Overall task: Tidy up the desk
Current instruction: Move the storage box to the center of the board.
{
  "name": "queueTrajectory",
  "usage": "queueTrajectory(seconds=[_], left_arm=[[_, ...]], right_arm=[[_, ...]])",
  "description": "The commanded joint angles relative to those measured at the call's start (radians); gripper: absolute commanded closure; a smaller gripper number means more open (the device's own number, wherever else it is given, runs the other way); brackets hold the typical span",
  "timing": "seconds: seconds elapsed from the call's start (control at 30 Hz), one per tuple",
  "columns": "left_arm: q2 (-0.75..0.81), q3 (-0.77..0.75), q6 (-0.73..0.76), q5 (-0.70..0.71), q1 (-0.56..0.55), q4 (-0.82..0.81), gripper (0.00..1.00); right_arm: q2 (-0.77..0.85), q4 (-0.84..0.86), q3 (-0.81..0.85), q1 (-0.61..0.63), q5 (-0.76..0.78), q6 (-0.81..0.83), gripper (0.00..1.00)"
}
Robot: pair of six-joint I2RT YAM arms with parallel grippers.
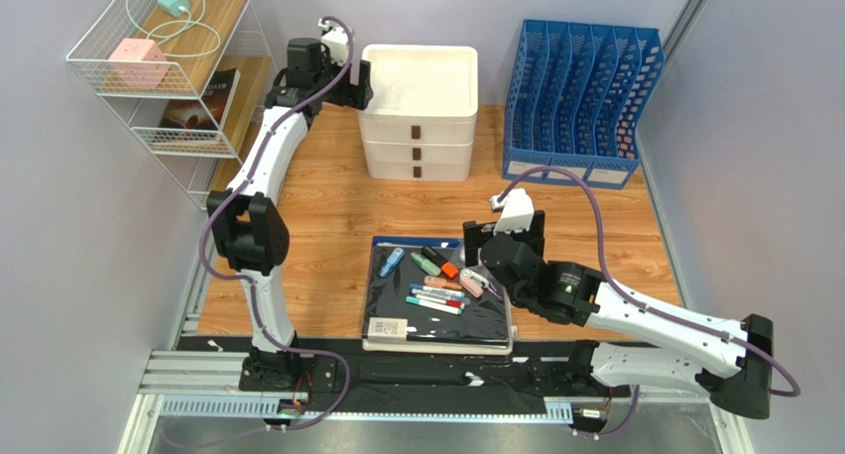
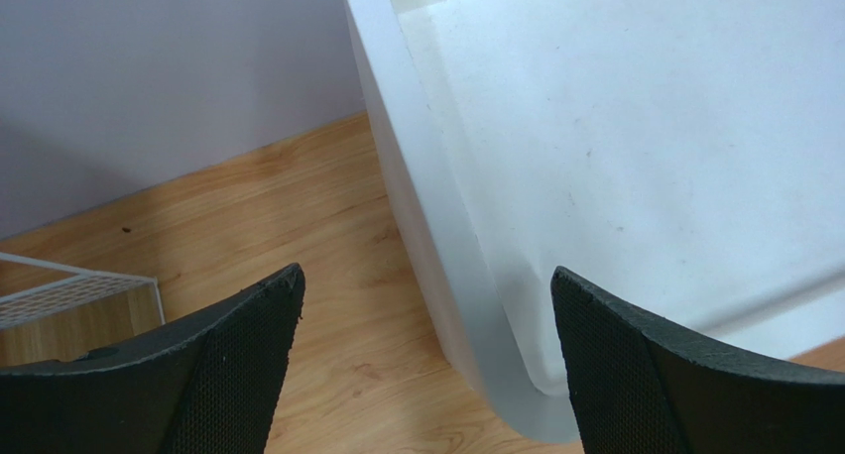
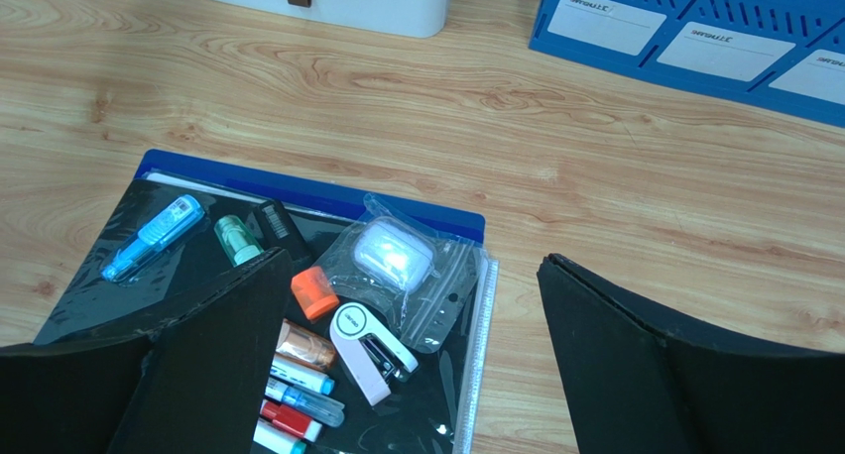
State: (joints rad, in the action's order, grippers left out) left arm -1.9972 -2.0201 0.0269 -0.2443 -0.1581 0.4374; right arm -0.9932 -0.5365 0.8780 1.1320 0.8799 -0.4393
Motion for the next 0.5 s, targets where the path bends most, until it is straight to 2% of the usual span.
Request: queueTrajectory(seconds=[0.0,0.17,0.27,0.3,0.33,0.4,0.47], left_arm=[[-0.043,-0.052,-0.021,0.060,-0.012,-0.009,0.03],[-0.032,0.014,-0.013,0.105,-0.017,-0.057,0.12],[-0.008,0.078,-0.010,0.126,-0.018,-0.083,0.28],[0.004,0.102,-0.009,0.128,-0.020,-0.083,0.40],[0.011,0.113,-0.008,0.131,-0.020,-0.083,0.45],[0.035,0.161,-0.007,0.132,-0.024,-0.101,0.52],[0.049,0.196,-0.012,0.134,-0.031,-0.111,0.53]], right_arm=[[0.054,0.072,-0.025,0.008,-0.015,0.004,0.00],[0.099,0.079,-0.050,0.008,-0.009,0.001,0.01],[0.099,0.086,-0.053,0.008,-0.010,0.001,0.04],[0.097,0.086,-0.051,0.008,-0.009,-0.001,0.05],[0.093,0.086,-0.051,0.008,-0.007,0.002,0.06],[0.082,0.086,-0.050,0.008,-0.006,0.002,0.08],[0.068,0.086,-0.045,0.008,-0.010,0.002,0.09]])
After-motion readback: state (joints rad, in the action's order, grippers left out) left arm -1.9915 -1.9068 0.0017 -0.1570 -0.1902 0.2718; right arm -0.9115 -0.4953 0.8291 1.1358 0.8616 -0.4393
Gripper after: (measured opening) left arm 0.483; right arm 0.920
